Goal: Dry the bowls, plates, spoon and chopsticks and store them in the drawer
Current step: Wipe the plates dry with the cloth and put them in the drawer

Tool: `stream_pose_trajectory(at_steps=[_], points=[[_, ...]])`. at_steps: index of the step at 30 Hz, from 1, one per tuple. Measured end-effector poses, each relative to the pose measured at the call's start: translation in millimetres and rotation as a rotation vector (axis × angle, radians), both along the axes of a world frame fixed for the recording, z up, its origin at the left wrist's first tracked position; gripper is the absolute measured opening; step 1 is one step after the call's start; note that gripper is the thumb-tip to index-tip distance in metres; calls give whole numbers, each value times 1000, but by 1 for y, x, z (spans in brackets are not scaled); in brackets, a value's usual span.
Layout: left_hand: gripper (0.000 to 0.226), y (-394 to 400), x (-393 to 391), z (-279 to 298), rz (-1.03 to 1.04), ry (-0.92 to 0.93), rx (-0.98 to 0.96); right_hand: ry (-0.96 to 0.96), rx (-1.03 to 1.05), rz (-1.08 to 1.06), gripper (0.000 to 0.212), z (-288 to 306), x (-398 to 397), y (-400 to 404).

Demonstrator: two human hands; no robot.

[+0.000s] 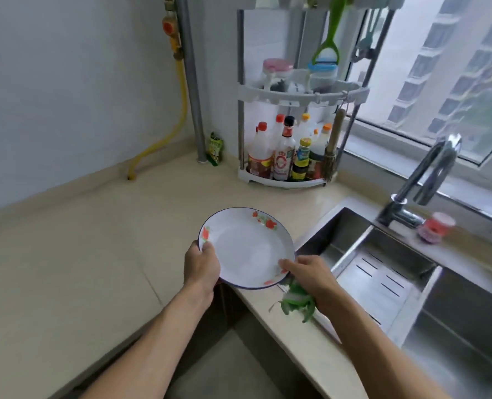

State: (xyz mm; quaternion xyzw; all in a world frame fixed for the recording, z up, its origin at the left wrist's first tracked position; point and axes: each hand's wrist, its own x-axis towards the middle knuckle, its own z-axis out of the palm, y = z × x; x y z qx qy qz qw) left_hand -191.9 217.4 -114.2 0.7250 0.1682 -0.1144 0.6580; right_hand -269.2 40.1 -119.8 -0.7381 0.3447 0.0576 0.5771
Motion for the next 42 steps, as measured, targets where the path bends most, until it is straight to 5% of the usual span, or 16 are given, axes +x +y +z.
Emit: stream_pose_trajectory(at_steps=[6, 12, 18, 24, 30, 33, 35, 38, 42], points=[[29, -87, 18, -18, -210, -73, 184, 75, -33, -289, 53, -19, -27, -71], [31, -149, 15, -15, -445, -278, 435, 11, 89, -503, 16, -29, -61, -116], [34, -194, 2, -21, -708, -636, 668, -148, 228, -688, 40, -39, -72, -135], [32, -216, -8, -18, -738, -761, 751, -295, 340, -685, 41, -38, -64, -152], [29, -232, -10, -10, -672, -523, 756, -376, 379, -449, 55, -34, -50, -158], [52, -232, -8, -10, -612, -274, 563, -386, 114, -168, 65, -38, -39, -154], [59, -228, -11, -7, -573, -182, 424, -356, -179, -62, 53, -45, -31, -154], [55, -225, -15, -1, -540, -172, 395, -253, -460, -144, 40, -49, -21, -153], [54, -233, -13, 3, -483, -250, 442, -449, -334, -19, 44, -34, -6, -131]])
